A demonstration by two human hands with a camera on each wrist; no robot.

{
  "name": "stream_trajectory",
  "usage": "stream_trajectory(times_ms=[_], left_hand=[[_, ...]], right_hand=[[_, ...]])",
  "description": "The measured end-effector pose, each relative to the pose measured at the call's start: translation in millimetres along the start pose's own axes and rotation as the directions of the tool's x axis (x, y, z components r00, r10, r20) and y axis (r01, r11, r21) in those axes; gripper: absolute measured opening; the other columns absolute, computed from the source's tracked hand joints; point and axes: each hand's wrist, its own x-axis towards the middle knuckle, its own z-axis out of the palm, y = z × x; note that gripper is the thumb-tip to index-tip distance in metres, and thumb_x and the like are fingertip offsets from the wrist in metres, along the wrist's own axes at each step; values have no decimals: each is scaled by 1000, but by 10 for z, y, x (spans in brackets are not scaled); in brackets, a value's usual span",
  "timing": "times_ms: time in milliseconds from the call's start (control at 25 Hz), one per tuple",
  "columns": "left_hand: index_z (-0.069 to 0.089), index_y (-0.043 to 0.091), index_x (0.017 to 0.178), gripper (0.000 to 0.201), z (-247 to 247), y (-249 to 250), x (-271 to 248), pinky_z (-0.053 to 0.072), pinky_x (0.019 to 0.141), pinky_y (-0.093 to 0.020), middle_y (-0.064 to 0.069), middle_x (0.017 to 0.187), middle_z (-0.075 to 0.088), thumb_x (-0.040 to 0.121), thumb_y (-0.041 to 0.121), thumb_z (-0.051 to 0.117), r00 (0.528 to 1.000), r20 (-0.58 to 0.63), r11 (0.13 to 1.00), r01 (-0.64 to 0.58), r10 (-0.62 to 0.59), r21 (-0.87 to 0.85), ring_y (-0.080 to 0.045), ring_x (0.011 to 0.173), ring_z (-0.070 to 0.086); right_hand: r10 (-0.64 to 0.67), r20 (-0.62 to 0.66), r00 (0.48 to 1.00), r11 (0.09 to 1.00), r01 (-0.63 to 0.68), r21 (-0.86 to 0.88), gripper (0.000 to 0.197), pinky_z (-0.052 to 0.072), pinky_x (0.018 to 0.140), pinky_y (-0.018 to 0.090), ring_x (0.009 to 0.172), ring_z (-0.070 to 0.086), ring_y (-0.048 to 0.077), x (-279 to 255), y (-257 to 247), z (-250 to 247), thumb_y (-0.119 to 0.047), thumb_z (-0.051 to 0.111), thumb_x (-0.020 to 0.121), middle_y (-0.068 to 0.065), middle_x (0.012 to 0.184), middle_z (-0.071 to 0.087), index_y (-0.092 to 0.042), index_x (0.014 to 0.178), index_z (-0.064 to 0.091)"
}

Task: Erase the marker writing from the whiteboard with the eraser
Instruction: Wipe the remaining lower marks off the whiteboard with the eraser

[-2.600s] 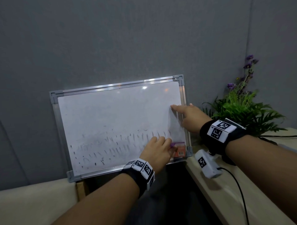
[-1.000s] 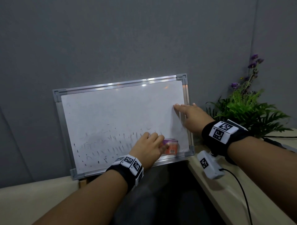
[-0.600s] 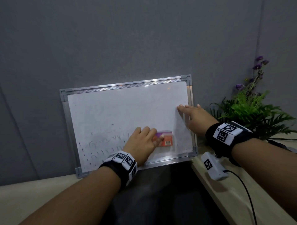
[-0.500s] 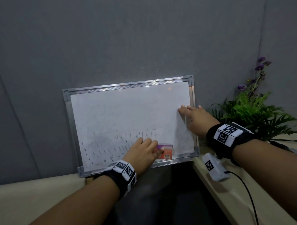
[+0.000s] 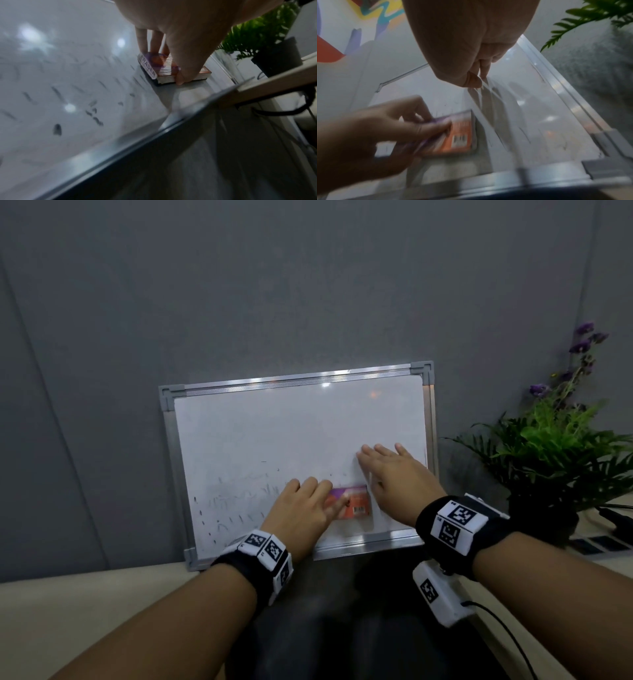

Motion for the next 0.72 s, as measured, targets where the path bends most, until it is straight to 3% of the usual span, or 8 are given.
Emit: stream_trajectory(times_ms=[120,200,360,480,600,720], left_hand=[[51,28,135,58,106,111,-162,41,67,-39,-8,98,53,80,24,66,994,66,997,-83,83,0,-27,83,49],[53,28,134,53,87,87,-112,41,67,-38,-7,96,53,81,23,62,996,31,996,-83,83,27,-26,82,49],[55,27,131,54,-63,-94,162,39,68,-40,-8,100,53,79,18,43,997,-48,997,62,-60,45,-28,83,48],[53,26,132,56,-61,-122,183,39,68,-41,-10,100,53,77,16,52,995,-45,996,86,-84,23,-29,83,48],[53,26,133,57,24,5,18,41,68,-41,-10,100,53,78,18,66,1000,9,1000,-25,25,-2,-29,84,49],[49,28,137,59,67,51,-78,42,69,-40,-8,100,53,81,22,67,995,59,996,-84,83,12,-27,84,50]], right_hand=[[17,35,999,999,-16,-38,62,1,117,32,146,11,14,2,5,95,-7,38,93,-1,159,13,-20,150,18],[12,64,998,999,-9,-47,65,1,117,33,146,9,14,7,24,65,-5,38,92,-2,159,10,-21,151,17],[0,104,995,999,5,-45,68,2,119,36,146,8,13,-16,22,-47,-1,37,89,-2,160,9,-21,151,17],[15,126,992,1000,-13,-16,73,2,119,36,146,7,12,-15,16,-67,2,39,87,-3,160,8,-22,151,14],[31,141,989,1000,-31,-3,77,1,119,35,146,6,11,-2,17,-77,5,39,85,-4,160,6,-22,152,12],[42,155,987,999,-43,4,82,1,119,35,146,5,10,14,24,-80,9,39,82,-5,160,5,-23,152,11]])
